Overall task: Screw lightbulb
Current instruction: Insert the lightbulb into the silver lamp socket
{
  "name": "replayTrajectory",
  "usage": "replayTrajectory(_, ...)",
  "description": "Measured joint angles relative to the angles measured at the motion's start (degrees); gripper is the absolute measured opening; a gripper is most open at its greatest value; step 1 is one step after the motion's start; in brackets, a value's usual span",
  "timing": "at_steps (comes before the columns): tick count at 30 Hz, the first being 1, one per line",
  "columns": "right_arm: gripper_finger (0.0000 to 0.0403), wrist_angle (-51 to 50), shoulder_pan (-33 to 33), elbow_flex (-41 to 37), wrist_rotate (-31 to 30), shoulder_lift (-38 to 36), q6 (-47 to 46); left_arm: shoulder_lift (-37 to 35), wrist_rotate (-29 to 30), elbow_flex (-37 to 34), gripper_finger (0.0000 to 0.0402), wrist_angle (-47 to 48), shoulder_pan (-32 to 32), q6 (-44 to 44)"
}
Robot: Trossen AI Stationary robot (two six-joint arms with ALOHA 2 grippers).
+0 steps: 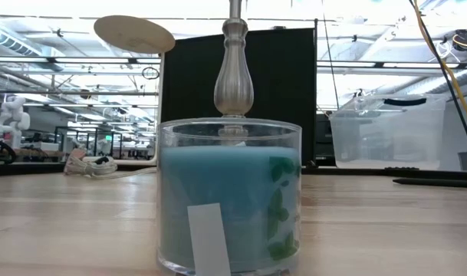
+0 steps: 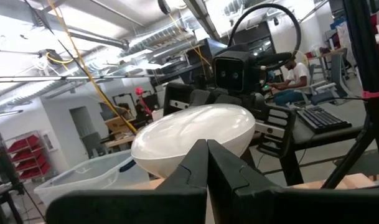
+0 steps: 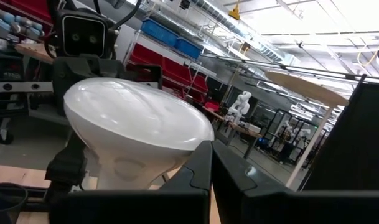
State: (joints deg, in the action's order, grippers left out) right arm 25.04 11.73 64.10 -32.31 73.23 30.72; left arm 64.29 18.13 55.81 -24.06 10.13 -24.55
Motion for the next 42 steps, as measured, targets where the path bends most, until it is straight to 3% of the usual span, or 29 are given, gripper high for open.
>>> replayTrajectory(42, 0.0000, -0.67, 4.63, 0.00, -3.22, 0.17, 0.00, 0.11, 0.74, -0.04, 0.0000, 0.85, -3.74, 2.18)
